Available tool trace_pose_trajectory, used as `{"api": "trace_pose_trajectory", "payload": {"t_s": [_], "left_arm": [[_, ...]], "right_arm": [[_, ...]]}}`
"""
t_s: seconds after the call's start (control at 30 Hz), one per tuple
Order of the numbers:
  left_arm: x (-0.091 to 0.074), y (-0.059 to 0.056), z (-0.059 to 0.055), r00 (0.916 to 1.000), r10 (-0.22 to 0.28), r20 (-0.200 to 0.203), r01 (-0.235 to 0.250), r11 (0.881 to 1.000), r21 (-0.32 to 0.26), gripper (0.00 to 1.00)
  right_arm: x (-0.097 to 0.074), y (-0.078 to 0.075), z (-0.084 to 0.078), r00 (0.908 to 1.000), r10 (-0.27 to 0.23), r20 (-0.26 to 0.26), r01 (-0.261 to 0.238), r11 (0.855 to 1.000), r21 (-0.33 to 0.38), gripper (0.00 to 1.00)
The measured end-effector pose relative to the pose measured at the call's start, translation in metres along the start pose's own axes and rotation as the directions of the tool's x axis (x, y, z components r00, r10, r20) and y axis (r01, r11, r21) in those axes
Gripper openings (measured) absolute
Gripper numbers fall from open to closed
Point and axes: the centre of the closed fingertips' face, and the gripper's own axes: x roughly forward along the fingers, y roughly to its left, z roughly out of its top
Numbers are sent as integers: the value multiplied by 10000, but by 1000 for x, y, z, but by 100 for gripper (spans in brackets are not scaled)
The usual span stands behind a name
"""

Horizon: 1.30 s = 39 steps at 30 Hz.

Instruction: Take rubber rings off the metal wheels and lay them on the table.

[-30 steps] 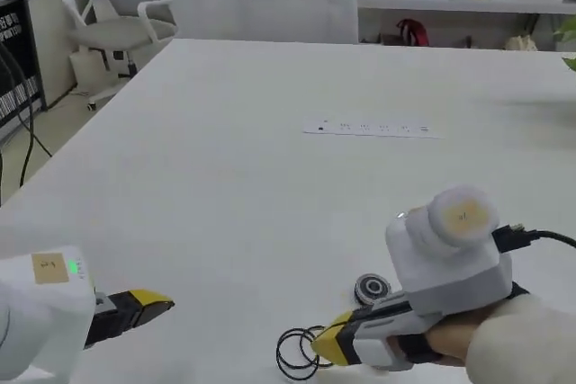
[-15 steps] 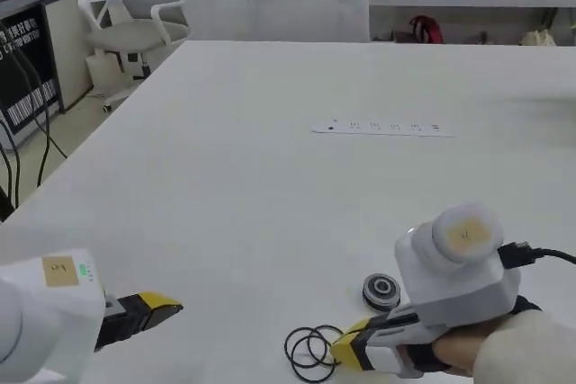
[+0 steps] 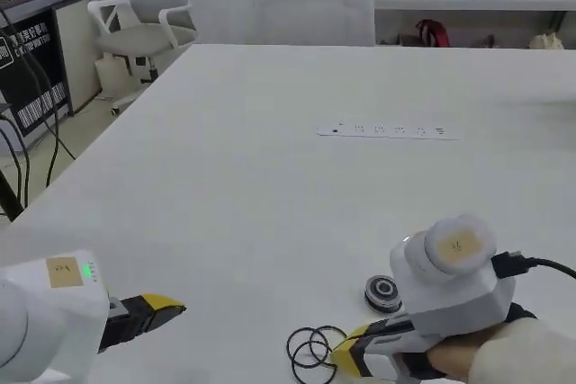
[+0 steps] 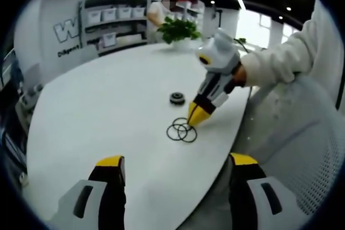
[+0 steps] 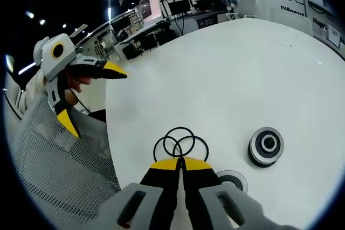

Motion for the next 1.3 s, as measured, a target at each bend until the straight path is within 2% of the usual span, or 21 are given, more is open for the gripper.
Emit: {"api": "trace_pose_trajectory", "payload": {"t_s": [0.4,0.7,0.87,1.0,1.1,1.3], "left_arm": [[-6,6,1,9995,319,71,-316,9988,-377,76],[-13,11,7,9984,541,178,-534,9979,-378,76],[-17,14,9,9978,643,151,-637,9974,-331,77],[-19,16,14,9971,726,216,-718,9968,-345,77],[-19,16,18,9970,743,237,-735,9969,-297,77],[-19,14,24,9965,793,273,-789,9968,-147,77]], "right_arm": [[-13,-11,17,9982,-258,545,255,9997,62,6],[-37,-22,49,9847,-547,1656,563,9984,-53,11],[-54,-31,65,9689,-762,2353,778,9970,24,14],[-72,-40,77,9517,-1039,2890,1076,9942,33,16],[-87,-48,81,9388,-1459,3121,1586,9872,-155,17],[-115,-53,94,9103,-1735,3759,2034,9782,-409,20]]}}
